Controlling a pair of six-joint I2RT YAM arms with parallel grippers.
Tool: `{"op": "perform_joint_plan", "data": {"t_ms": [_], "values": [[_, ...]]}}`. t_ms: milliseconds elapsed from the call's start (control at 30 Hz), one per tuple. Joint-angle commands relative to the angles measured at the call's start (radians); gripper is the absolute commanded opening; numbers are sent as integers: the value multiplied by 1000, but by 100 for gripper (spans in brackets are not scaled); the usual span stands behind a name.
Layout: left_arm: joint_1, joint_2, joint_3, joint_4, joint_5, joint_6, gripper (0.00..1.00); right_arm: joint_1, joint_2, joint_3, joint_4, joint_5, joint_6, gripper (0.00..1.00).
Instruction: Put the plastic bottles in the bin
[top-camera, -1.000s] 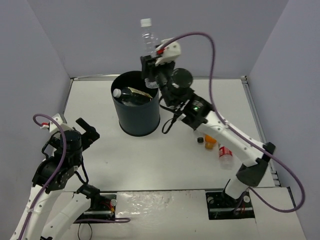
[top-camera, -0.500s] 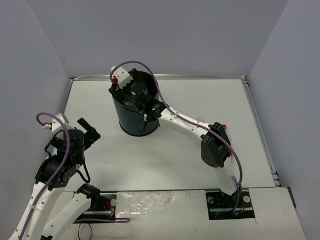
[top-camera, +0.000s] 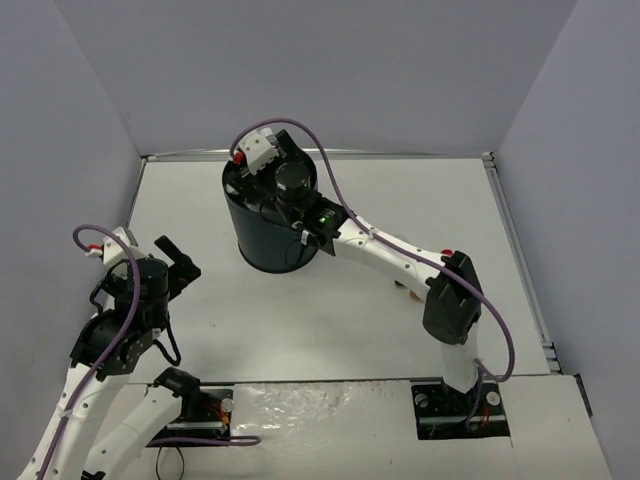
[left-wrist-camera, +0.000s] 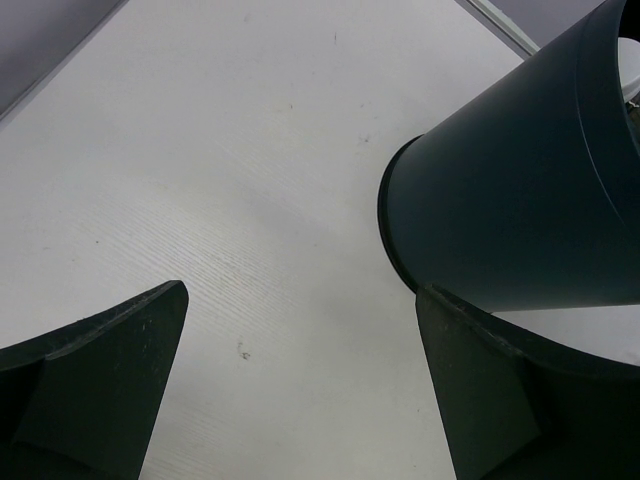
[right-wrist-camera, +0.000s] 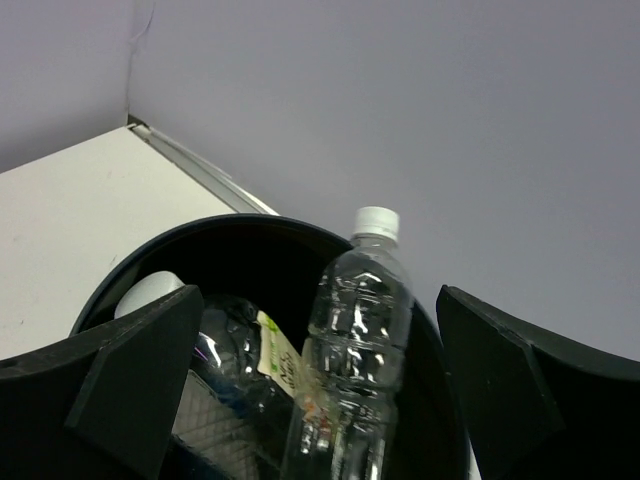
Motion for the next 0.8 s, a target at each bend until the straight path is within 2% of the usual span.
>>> {"op": "perform_joint_plan", "data": {"t_ms": [0,133,233,300,367,467,533,667,767], "values": [[1,20,15,27,-26,-12,97,3,-208,-35,75,164,35,100],[1,17,12,33,-22,-12,97,-34,-315,-58,-168,460,230,100],[1,18,14,29,-26,-14,97,-119,-451,-211,-374,547,483,100],[1,18,14,25,-26,-17,97,-207,-540,-332,-428,511,609,100],[1,14,15,23,-21,-18,97,-369,-677,-484,-452,338,740,100],[1,11,14,22,-20,-19,97,-529,-721,-615,-459,95,766,100],[0,9,15,20,-23,-20,97,-560,-684,-646,-522,19,738,100],[1,6,18,12,-23,-24,97,-575,-552,-626,-646,16,747,100],[1,7,18,6,-31,-32,97,-626,-412,-594,-661,-5,773,100]]}}
